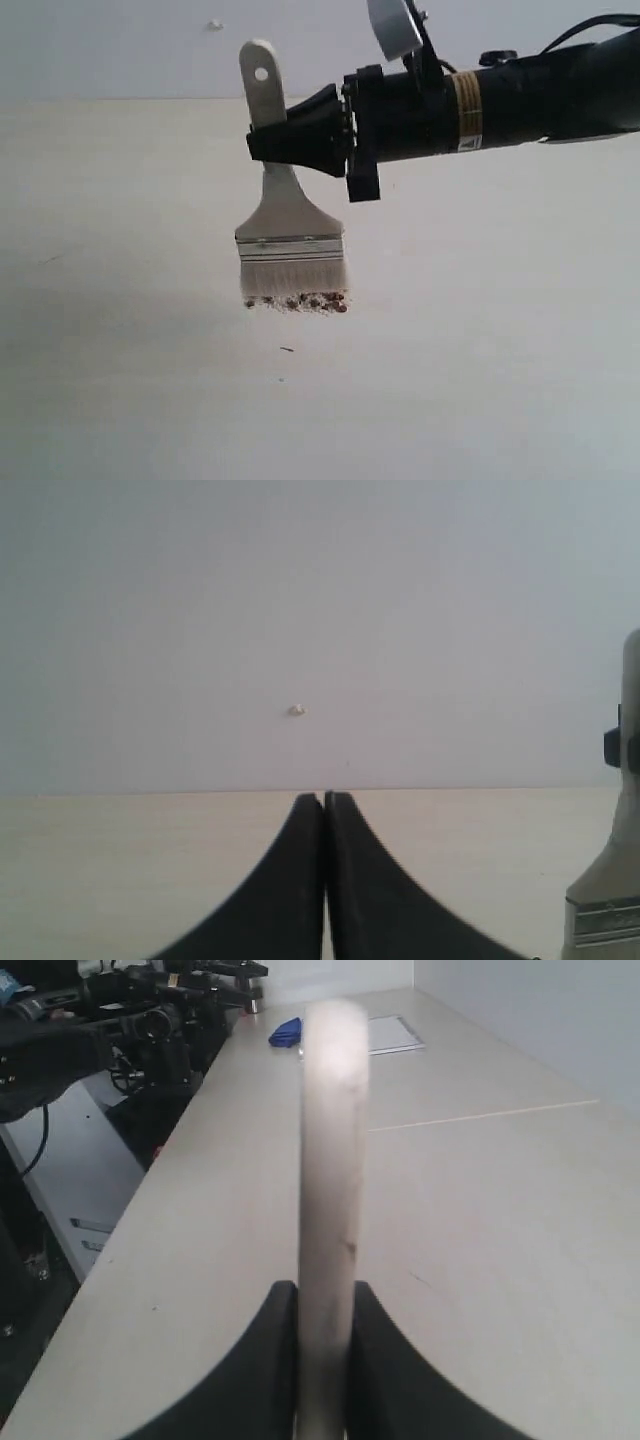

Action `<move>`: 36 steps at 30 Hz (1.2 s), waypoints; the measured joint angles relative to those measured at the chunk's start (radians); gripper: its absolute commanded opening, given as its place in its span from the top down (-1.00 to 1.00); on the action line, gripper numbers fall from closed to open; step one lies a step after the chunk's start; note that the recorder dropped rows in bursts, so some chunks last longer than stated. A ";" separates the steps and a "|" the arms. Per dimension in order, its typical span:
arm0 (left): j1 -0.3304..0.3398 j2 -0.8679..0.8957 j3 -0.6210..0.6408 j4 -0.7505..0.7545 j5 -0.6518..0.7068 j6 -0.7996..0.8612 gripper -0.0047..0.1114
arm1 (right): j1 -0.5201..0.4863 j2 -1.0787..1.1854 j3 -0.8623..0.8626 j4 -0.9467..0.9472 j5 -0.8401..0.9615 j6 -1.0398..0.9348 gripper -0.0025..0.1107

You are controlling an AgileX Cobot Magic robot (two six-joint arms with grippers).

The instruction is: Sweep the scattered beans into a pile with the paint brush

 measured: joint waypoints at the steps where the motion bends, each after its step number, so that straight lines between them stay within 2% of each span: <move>1: 0.000 0.000 0.000 0.000 0.000 0.000 0.92 | 0.018 -0.021 0.000 0.014 0.042 0.026 0.96; 5: 0.000 0.000 0.000 0.000 0.000 0.000 0.92 | 0.146 -0.057 0.015 0.159 0.293 0.035 0.96; 7: 0.000 0.000 0.000 0.000 0.000 0.000 0.92 | 0.228 -0.051 0.031 0.334 0.406 -0.043 0.96; 8: 0.000 0.000 0.000 0.000 0.000 0.000 0.92 | 0.294 -0.034 0.040 0.534 0.462 -0.173 0.96; 9: 0.000 0.000 0.000 0.000 0.000 0.000 0.92 | 0.327 -0.022 0.042 0.650 0.480 -0.244 0.96; 10: 0.000 0.000 0.000 0.000 0.000 0.000 0.92 | 0.380 0.001 0.042 0.892 0.497 -0.371 0.96; 11: 0.000 0.000 0.000 0.000 0.000 0.000 0.92 | 0.407 0.014 0.042 1.010 0.499 -0.443 0.96; 12: 0.000 0.000 0.000 0.000 0.000 0.000 0.92 | 0.454 0.040 0.042 1.211 0.499 -0.565 0.96; 16: 0.000 0.000 0.000 0.000 0.000 0.000 0.92 | 0.530 0.082 0.042 1.626 0.517 -0.797 0.96; 18: 0.000 0.000 0.000 0.000 0.000 0.000 0.92 | 0.586 0.096 0.042 1.967 0.523 -1.024 0.96; 20: 0.000 0.000 0.000 0.000 0.000 0.000 0.92 | 0.617 0.096 0.042 2.139 0.523 -1.204 0.96; 22: 0.000 0.000 0.000 0.000 0.000 0.000 0.92 | 0.634 0.096 0.042 2.251 0.521 -1.309 0.96; 30: 0.000 0.000 0.000 0.000 0.000 0.000 0.92 | 0.636 0.118 0.042 2.520 0.439 -1.502 0.96; 36: 0.000 0.000 0.000 0.000 0.000 0.000 0.92 | 0.636 0.109 0.042 2.570 0.411 -1.551 0.96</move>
